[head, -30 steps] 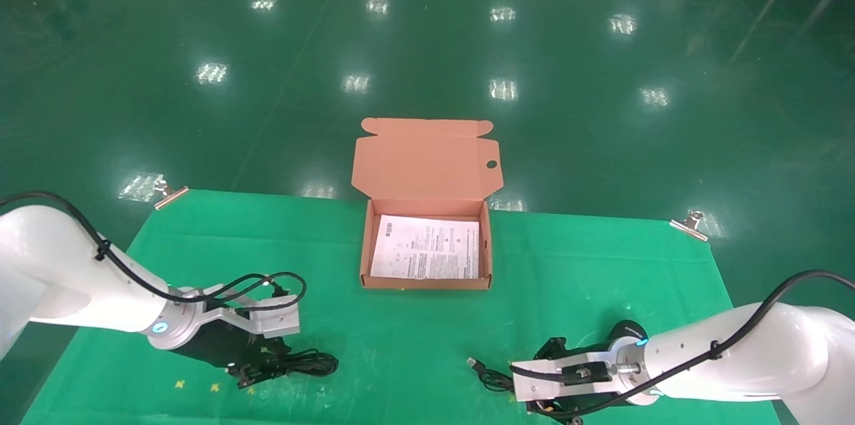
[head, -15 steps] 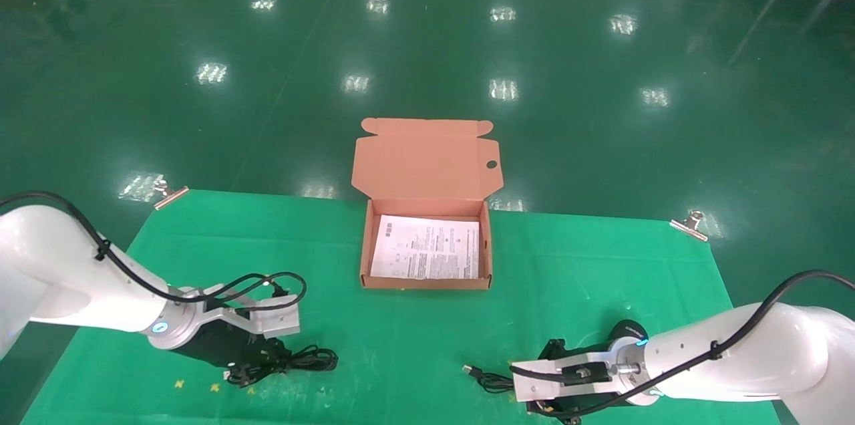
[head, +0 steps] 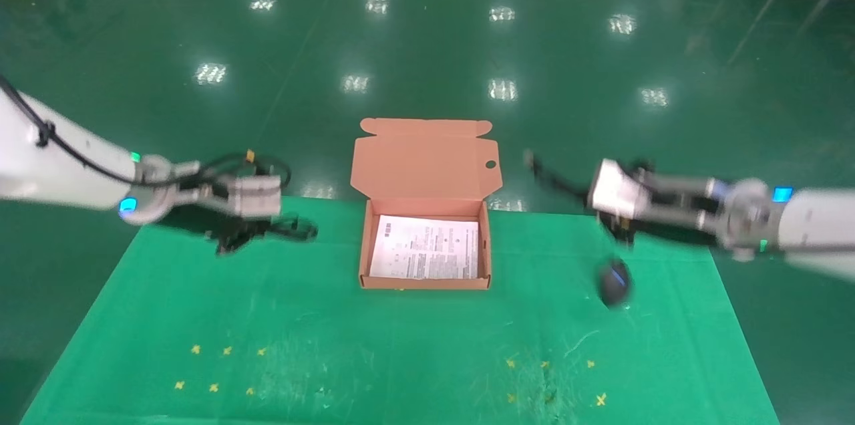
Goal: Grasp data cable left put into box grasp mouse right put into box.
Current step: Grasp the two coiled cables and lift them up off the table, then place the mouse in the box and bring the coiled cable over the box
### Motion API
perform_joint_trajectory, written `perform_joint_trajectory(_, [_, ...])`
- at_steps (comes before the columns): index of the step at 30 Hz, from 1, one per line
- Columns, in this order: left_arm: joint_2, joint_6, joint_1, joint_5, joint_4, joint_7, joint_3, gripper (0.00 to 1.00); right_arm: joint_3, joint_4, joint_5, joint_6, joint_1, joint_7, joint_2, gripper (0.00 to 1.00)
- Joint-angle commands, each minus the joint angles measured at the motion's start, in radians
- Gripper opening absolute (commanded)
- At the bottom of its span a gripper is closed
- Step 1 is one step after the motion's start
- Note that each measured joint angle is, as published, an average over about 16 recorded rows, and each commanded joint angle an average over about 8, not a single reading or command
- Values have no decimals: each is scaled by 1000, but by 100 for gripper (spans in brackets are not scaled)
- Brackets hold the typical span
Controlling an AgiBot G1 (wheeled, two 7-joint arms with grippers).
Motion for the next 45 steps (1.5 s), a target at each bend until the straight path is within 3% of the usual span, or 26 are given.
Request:
perform_joint_trajectory(1, [-11, -10, -23, 18, -64, -21, 4, 0, 16, 25, -17, 25, 29, 23, 12, 0])
perform_joint_trajectory(10, [23, -164, -59, 122, -217, -165, 4, 0, 37, -23, 20, 80, 192, -23, -139, 0])
perform_joint_trajectory(21, [77, -261, -123, 158, -220, -177, -10, 0, 36, -287, 79, 151, 349, -225, -349, 0])
perform_joint_trajectory(36, [39, -226, -130, 168, -265, -170, -3, 0, 34, -398, 120, 167, 388, -361, -421, 0])
perform_joint_trajectory(45, [-24, -140, -114, 238, -335, -280, 18, 0, -24, -491, 166, 183, 379, -435, -453, 0])
